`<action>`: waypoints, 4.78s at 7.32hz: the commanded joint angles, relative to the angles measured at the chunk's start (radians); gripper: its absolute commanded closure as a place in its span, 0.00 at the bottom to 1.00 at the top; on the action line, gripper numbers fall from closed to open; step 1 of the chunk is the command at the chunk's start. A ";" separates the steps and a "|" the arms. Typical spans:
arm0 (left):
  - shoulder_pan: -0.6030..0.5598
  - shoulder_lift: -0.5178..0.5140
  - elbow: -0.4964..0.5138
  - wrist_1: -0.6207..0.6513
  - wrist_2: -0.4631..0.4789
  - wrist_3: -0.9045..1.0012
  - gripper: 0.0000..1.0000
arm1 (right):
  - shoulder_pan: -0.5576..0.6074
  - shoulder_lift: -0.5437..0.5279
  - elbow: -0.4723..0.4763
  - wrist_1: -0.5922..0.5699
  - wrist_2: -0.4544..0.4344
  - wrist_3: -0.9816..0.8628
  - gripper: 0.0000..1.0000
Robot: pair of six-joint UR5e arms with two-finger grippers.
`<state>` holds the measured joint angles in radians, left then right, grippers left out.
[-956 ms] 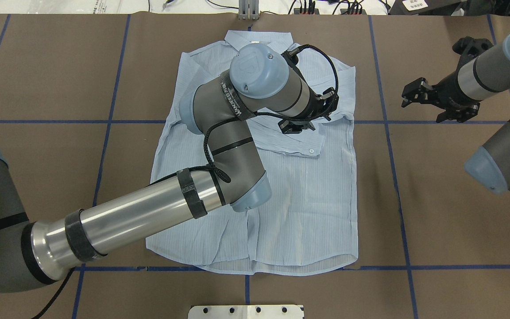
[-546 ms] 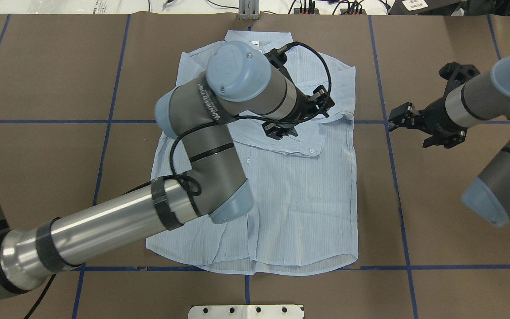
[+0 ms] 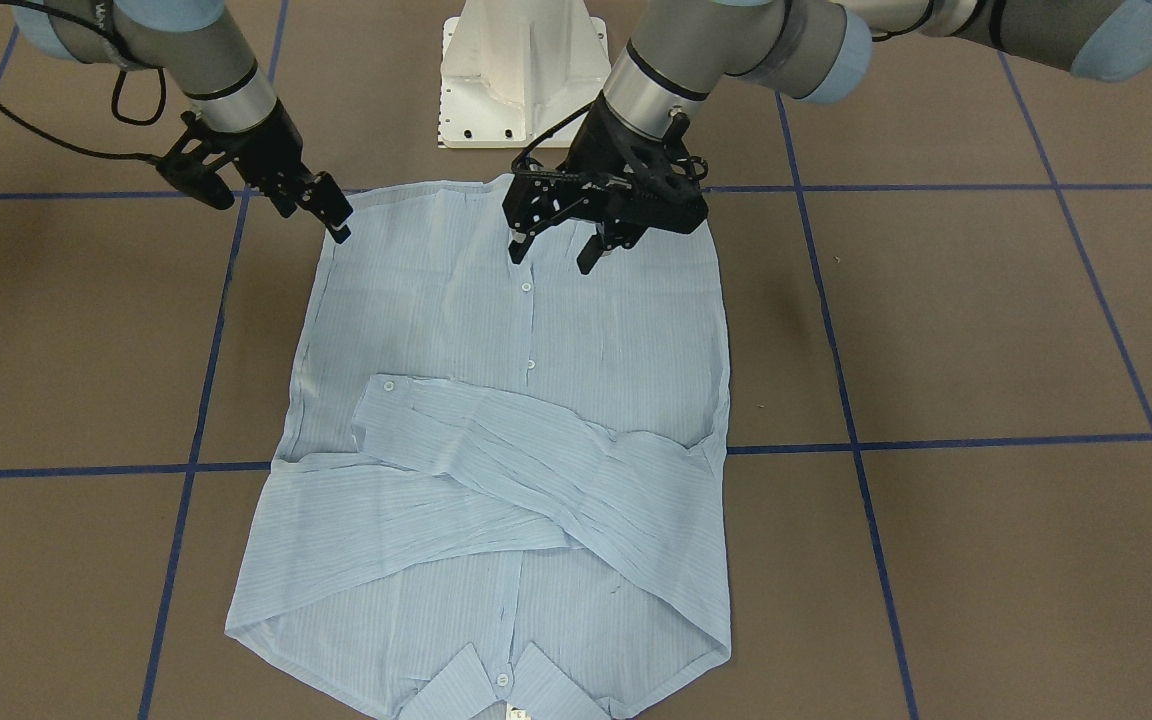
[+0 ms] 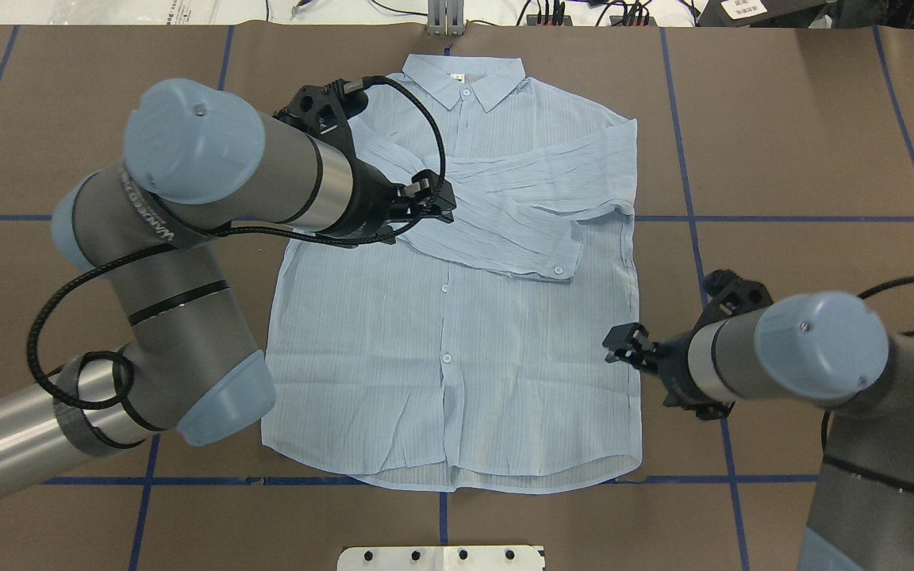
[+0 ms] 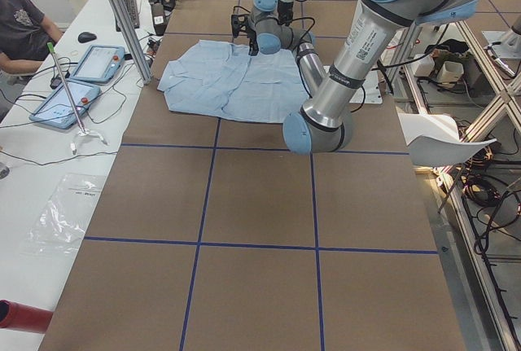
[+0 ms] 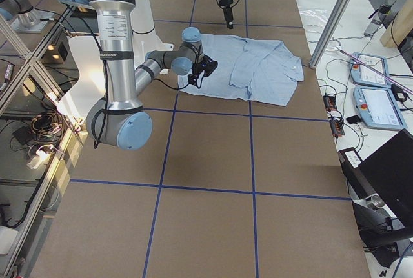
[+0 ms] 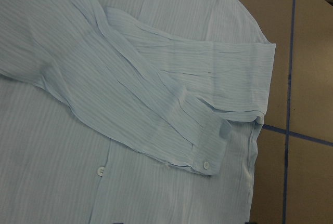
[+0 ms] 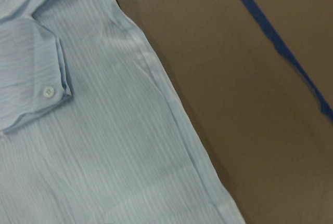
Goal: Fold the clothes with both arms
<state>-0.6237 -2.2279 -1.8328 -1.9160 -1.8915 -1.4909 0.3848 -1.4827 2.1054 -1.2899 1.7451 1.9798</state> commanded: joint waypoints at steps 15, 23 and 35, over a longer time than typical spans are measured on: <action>-0.011 0.085 -0.086 0.011 0.075 0.017 0.18 | -0.238 -0.047 -0.032 -0.026 -0.216 0.209 0.92; 0.161 0.355 -0.292 0.149 0.159 -0.047 0.24 | -0.259 -0.178 0.079 -0.031 -0.207 0.208 1.00; 0.456 0.386 -0.235 0.350 0.325 -0.331 0.41 | -0.276 -0.229 0.093 -0.031 -0.217 0.203 1.00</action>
<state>-0.1700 -1.8350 -2.0903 -1.5650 -1.5663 -1.8218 0.1093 -1.7109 2.1981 -1.3208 1.5293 2.1839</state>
